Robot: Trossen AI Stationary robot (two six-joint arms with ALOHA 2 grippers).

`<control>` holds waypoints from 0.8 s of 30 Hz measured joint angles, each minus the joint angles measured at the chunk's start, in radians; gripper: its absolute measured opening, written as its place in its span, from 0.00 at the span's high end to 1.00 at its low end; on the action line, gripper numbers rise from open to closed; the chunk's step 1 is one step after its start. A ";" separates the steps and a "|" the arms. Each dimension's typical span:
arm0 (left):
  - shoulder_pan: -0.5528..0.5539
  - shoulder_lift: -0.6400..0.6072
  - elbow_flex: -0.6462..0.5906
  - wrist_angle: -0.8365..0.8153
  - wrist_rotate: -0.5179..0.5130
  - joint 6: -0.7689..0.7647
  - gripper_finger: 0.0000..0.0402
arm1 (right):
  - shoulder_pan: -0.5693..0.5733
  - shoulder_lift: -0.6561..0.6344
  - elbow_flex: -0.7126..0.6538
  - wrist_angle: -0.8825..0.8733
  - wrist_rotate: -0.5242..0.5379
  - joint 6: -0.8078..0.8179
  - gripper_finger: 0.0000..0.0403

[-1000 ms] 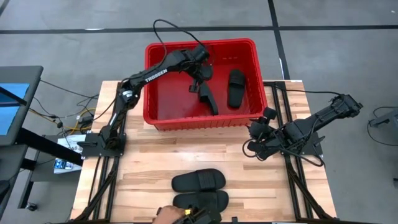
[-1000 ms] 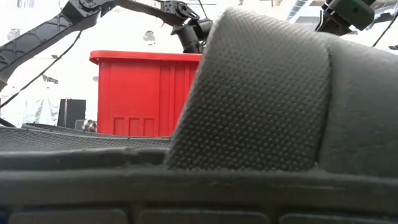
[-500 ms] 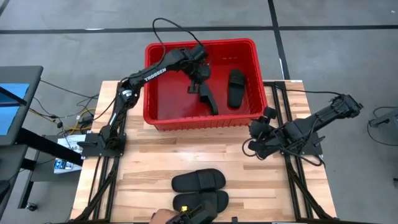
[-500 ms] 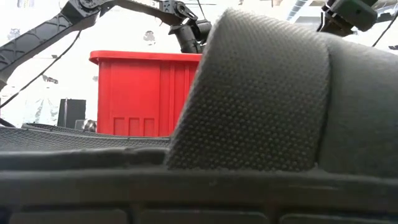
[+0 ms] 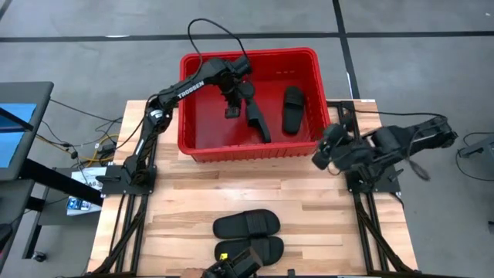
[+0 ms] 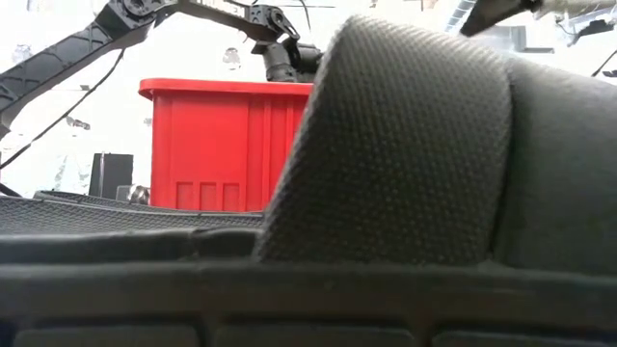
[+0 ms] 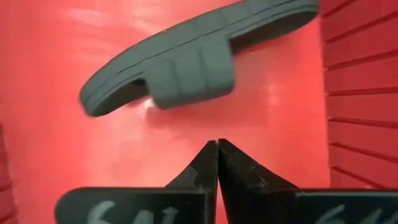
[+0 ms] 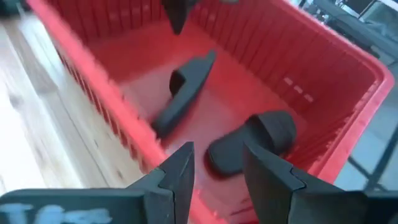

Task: Pick and place slides into bin
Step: Put the black slide into the container

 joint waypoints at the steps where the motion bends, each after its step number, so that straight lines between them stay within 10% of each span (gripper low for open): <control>1: 0.000 0.000 0.000 0.000 -0.006 -0.002 1.00 | -0.004 -0.008 0.014 -0.001 -0.001 0.000 0.69; 24: -0.083 0.125 0.000 0.285 -0.028 0.128 1.00 | -0.011 -0.027 0.092 0.006 -0.005 -0.009 0.69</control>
